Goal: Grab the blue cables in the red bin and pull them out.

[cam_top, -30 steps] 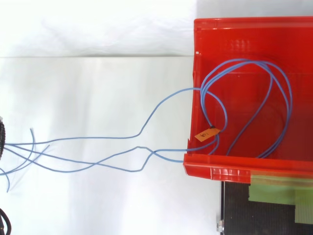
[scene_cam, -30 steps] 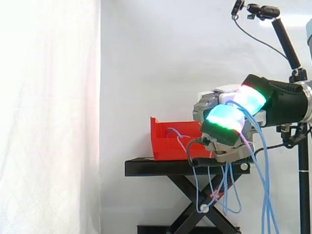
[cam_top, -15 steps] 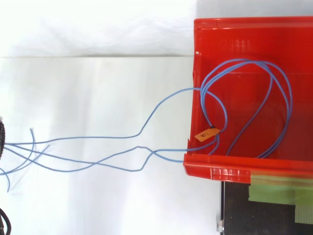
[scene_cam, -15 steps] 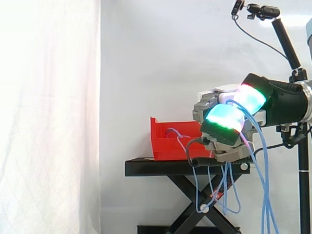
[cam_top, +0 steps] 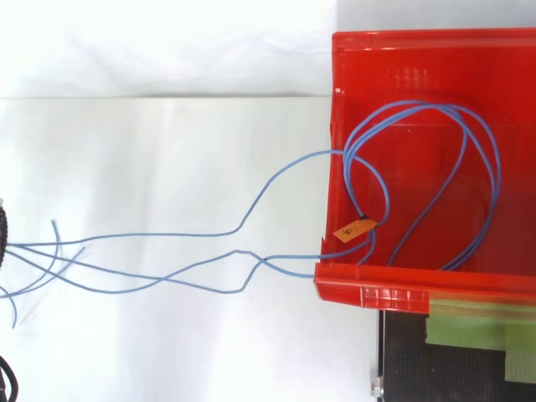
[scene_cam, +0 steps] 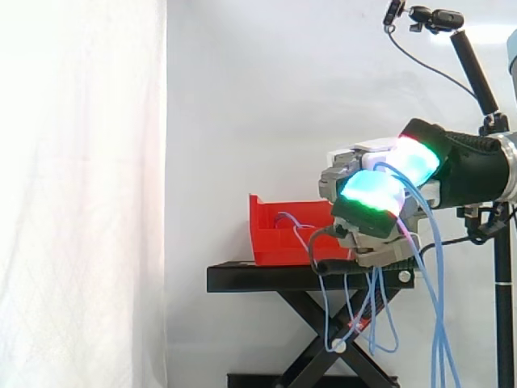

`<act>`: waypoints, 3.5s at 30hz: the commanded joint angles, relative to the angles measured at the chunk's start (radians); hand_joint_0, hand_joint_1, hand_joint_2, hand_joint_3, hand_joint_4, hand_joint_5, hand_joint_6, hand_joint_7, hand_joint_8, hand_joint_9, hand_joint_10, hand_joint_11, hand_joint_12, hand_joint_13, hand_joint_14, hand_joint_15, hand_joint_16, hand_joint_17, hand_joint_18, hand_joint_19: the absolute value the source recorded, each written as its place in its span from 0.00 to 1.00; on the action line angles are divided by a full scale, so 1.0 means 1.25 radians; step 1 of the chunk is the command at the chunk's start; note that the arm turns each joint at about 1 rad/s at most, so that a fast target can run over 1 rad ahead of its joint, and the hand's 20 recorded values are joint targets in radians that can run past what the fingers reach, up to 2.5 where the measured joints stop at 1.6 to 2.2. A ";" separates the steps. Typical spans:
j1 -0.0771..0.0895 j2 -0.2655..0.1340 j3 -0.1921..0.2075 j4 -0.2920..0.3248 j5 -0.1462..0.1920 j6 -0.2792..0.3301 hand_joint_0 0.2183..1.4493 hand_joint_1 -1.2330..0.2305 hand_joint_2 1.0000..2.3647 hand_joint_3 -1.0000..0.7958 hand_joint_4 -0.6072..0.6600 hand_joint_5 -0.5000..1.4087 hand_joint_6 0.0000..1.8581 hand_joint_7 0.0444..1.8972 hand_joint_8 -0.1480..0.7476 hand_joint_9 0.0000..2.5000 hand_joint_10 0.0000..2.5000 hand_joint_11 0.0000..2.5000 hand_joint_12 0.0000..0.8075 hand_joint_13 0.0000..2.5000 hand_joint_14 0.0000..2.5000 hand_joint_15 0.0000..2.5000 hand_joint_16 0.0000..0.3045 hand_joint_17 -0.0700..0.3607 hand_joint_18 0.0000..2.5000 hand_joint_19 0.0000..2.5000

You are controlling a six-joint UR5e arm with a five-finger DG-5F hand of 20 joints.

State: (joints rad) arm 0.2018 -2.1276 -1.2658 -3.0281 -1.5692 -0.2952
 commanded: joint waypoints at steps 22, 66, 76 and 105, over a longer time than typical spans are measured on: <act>0.001 0.000 0.009 -0.004 -0.005 -0.002 0.41 0.34 0.00 0.00 0.50 0.83 0.00 0.46 0.37 0.54 0.12 0.69 0.39 0.35 1.00 0.47 0.15 0.40 0.52 0.72; 0.002 0.000 0.053 -0.012 -0.092 -0.137 0.48 0.21 0.00 0.00 0.56 0.79 0.00 0.44 0.37 0.51 0.11 0.69 0.37 0.34 1.00 0.48 0.13 0.37 0.49 0.71; 0.002 0.000 0.063 -0.010 -0.122 -0.225 0.51 0.20 0.00 0.00 0.53 0.82 0.00 0.49 0.37 0.52 0.11 0.70 0.36 0.34 1.00 0.48 0.12 0.36 0.49 0.71; -0.010 0.000 0.089 0.407 -0.053 0.053 0.54 0.20 0.00 0.00 0.53 0.82 0.00 0.50 0.36 0.52 0.10 0.70 0.36 0.35 1.00 0.48 0.12 0.35 0.49 0.71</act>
State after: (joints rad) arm 0.1889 -2.1277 -1.1561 -2.5814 -1.6732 -0.3065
